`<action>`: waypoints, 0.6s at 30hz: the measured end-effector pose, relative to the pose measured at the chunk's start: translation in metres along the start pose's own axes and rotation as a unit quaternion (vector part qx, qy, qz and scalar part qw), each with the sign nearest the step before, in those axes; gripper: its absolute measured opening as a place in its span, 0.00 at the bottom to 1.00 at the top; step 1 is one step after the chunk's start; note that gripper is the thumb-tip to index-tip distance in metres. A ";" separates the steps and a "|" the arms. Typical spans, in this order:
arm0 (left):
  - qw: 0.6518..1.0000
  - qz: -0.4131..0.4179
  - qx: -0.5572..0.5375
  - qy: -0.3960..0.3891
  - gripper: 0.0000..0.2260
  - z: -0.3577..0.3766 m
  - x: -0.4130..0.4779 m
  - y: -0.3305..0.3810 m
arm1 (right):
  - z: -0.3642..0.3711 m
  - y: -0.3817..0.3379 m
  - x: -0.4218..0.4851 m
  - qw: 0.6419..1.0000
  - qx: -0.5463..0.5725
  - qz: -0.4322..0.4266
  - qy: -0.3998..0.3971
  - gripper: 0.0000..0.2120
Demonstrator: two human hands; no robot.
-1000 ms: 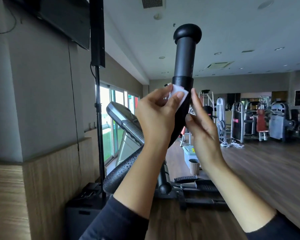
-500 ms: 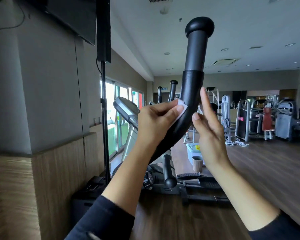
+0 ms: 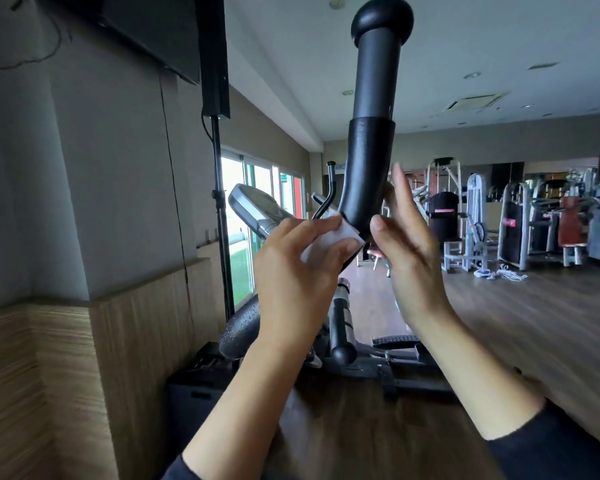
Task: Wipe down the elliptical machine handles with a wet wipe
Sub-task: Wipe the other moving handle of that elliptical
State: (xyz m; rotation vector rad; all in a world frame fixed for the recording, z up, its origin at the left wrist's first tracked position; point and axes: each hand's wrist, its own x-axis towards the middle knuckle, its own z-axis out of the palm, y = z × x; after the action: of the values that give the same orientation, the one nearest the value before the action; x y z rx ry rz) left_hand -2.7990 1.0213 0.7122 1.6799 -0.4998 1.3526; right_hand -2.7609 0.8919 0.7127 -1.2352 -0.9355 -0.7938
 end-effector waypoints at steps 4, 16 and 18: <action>0.994 0.059 0.076 0.055 0.10 -0.002 -0.022 -0.008 | -0.006 0.005 0.005 0.999 0.024 -0.020 -0.025 0.31; 0.960 0.049 0.193 0.195 0.11 0.038 -0.041 0.007 | -0.017 0.029 0.015 0.988 0.114 -0.027 -0.098 0.32; 0.946 0.063 0.233 0.218 0.11 0.034 -0.052 -0.002 | -0.019 0.033 0.018 0.986 0.119 -0.030 -0.111 0.31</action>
State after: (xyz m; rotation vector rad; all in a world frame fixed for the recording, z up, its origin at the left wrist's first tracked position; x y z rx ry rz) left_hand -2.7949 0.9836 0.6634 1.6501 -0.0232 1.9888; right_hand -2.7207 0.8791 0.7136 -1.1045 -1.2173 -0.5781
